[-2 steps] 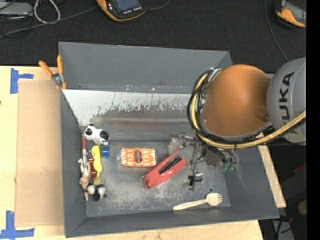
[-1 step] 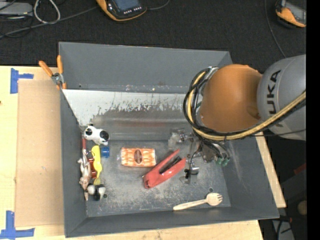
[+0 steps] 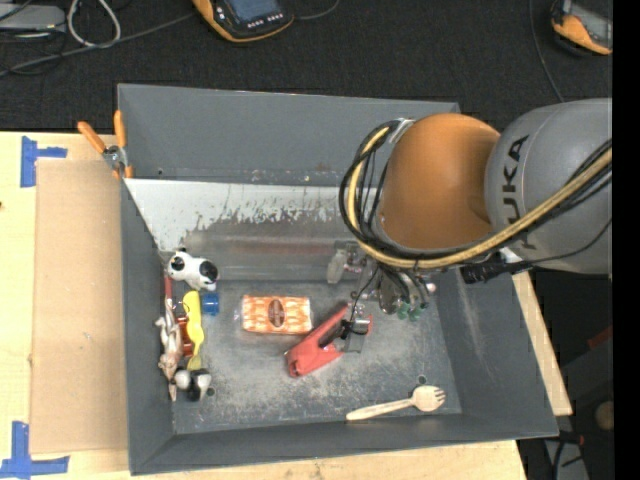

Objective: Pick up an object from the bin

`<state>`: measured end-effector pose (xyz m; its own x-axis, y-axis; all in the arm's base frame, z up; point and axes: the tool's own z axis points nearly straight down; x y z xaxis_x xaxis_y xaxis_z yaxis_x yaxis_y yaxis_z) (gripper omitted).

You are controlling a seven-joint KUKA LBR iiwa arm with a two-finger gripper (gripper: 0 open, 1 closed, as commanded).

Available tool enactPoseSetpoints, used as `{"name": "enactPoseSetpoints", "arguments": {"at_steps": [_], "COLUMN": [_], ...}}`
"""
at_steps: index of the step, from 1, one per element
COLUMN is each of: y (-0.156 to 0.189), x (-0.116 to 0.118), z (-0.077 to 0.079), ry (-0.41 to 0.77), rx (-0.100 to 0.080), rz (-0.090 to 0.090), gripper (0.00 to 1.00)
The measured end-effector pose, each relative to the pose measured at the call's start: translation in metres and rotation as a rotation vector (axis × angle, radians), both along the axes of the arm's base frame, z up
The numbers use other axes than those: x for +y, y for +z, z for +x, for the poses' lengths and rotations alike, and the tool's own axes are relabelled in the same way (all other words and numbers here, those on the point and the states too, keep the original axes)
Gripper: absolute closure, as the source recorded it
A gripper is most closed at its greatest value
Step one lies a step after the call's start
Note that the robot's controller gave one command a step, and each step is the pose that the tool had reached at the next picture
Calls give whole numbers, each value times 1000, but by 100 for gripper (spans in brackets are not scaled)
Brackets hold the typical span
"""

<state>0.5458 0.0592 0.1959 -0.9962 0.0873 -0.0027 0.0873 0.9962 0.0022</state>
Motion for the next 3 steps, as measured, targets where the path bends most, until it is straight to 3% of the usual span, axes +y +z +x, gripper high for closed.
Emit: {"name": "enactPoseSetpoints", "arguments": {"at_steps": [1,2,3], "y": [-3,-36,-86], "x": [3,13,14], "z": [9,46,29], "ry": [95,80,73], "rx": [-11,-10,-11], "rz": [1,1,1], "gripper": [0,0,0]}}
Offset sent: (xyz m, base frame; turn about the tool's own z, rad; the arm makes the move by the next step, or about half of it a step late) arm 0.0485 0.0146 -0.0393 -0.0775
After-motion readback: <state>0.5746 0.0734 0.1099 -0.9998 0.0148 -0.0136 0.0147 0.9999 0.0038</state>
